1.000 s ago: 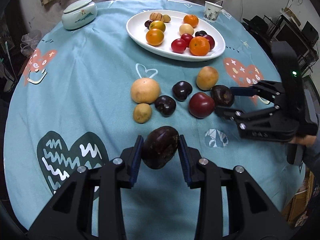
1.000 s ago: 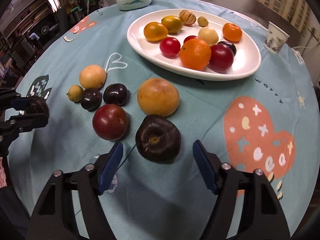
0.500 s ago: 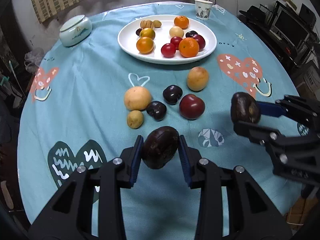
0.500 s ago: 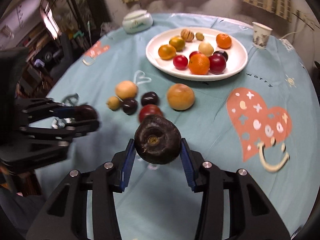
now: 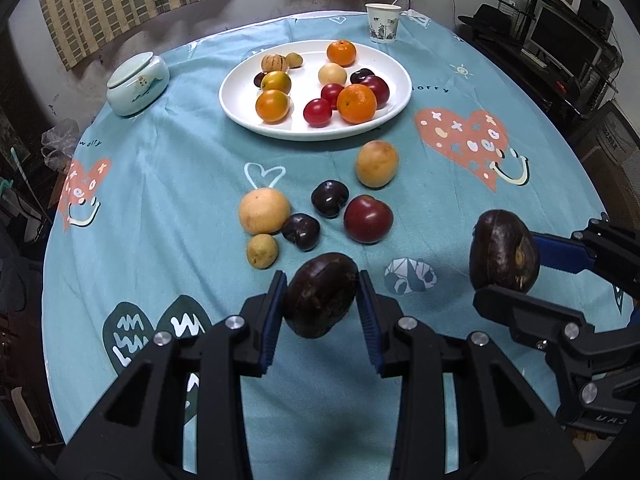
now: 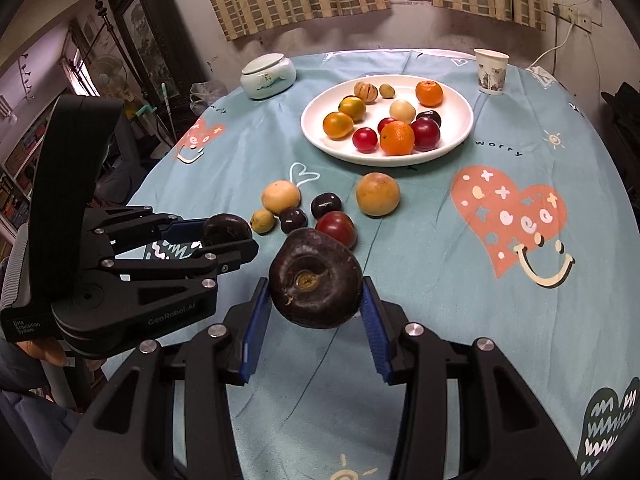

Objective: Organize fruits
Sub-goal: 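Carry both dark plums over the plate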

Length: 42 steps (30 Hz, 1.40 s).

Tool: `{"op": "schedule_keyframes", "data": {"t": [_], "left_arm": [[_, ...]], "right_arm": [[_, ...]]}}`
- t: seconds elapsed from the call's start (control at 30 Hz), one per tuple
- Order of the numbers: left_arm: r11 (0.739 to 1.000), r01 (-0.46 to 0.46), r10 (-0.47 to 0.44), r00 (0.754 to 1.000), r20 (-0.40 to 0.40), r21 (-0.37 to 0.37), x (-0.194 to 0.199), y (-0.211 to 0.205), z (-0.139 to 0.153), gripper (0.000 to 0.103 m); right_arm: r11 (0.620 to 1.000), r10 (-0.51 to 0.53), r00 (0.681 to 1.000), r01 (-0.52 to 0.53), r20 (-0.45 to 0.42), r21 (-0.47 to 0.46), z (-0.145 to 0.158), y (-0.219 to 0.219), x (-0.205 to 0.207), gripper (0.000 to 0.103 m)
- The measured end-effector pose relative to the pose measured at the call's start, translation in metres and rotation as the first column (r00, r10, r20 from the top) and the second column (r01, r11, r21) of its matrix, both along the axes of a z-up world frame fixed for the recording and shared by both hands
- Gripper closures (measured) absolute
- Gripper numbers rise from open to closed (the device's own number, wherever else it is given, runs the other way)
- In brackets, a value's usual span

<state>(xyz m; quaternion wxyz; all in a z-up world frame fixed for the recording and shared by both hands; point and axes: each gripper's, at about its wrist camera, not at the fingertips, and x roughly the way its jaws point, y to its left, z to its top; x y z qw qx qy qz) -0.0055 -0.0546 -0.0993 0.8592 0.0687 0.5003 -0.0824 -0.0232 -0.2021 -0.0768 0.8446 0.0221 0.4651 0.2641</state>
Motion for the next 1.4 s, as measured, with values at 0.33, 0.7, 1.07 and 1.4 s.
{"op": "schedule_keyframes", "data": {"t": [0.33,0.7,1.07,1.4], "left_arm": [[0.999,-0.031,0.031,0.999,0.005,-0.02,0.025,0.015,0.005,0.067],[0.997,-0.07,0.072,0.993,0.091,-0.029,0.14,0.0,0.037,0.067],[0.995,-0.096,0.097,0.992,0.077,-0.008,0.203,-0.009,0.018,0.068],[0.992,-0.121,0.119,0.99,0.079,0.025,0.22,-0.001,0.012,0.056]], "right_arm": [[1.0,0.026,1.0,-0.026,0.005,-0.017,0.001,0.012,0.023,0.058],[0.997,-0.076,0.995,0.076,0.068,0.005,0.02,-0.001,0.146,0.058],[0.995,-0.103,0.993,0.103,0.05,0.001,0.003,-0.002,0.221,0.058],[0.981,-0.102,0.995,0.101,0.004,-0.163,-0.021,0.017,0.273,0.044]]}}
